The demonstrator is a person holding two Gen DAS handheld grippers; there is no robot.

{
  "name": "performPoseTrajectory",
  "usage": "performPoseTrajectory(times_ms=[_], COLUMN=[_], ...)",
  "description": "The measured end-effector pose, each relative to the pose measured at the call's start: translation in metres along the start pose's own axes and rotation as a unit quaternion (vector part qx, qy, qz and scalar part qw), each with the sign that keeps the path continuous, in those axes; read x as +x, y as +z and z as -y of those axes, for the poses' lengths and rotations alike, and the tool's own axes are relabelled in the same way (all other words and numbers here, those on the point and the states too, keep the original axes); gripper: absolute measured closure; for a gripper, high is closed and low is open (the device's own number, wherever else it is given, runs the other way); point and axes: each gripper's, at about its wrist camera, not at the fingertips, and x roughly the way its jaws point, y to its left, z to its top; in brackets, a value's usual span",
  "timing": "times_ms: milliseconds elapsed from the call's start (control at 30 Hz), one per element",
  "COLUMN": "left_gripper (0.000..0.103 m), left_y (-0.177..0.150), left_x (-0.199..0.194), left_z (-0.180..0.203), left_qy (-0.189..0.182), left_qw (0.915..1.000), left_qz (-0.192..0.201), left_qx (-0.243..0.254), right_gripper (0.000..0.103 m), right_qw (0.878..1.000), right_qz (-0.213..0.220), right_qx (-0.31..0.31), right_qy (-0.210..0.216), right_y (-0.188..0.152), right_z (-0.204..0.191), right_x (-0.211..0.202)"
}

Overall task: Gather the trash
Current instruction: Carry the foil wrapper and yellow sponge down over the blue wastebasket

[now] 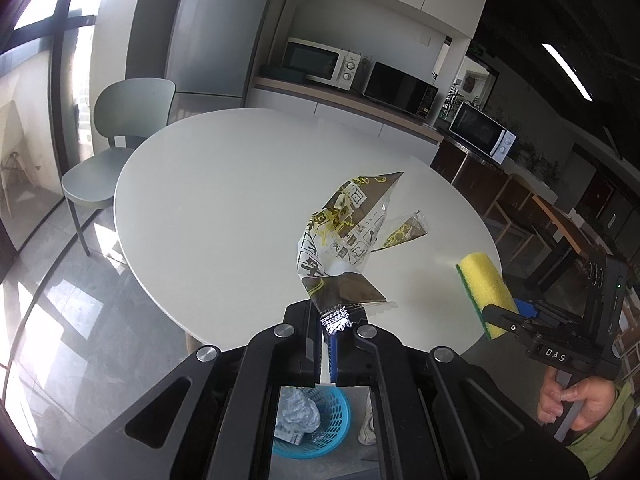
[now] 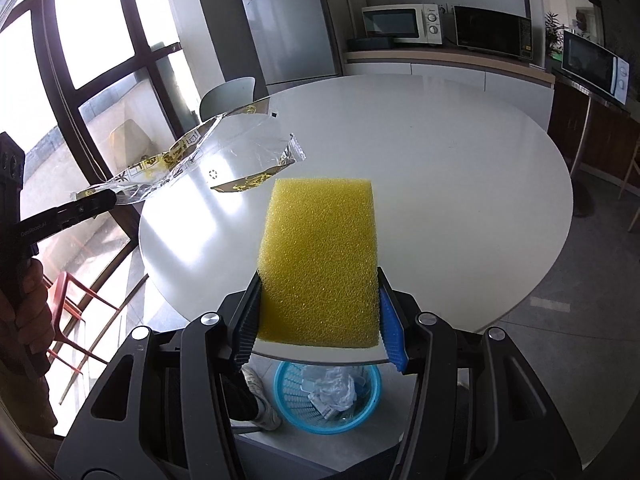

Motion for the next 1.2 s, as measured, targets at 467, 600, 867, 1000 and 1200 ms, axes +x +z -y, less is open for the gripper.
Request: performPoseTrajectory(times_ms=[467,600,867,1000,1200], left_gripper=[0.102,0.102,0.102,0.102,0.101], left_y=[-0.067,-0.086,-0.121,-0.139,-0.171], left_x=[-0.024,-0.027,-0.007,0.003,0.034], left_z=[-0.008,0.000,0.004,0.003,-0.018], left_qy=[-0.039,-0.053,-0.086,-0.085,-0.054], left_qw=[0.9967,0.9951,0.9860,0.9812,0.9715], left_qz=[-0.066,-0.083,-0.142,-0.172,-0.231], left_qx=[-0.027,-0.008,0.009,0.019,-0.005], right_gripper=[0.054,0.054,0.054,0.054,0.054], right_qw=[1.000,0.999,0.998,0.997,0.995], right_qz=[-0.013,-0.028,-0.058,-0.074,-0.103], right_qx=[-0.021,-0.021,-0.012,-0.007,0.006], right_qy=[0.005,0.008,0.005,0.004,-0.001], right_y=[-0.042,-0.058,-0.088,-0.097,-0.116], right_z=[-0.014,-0.014,-0.010,-0.008,-0.001], right_x=[-0.034,-0.036,-0.037,-0.028,0.003])
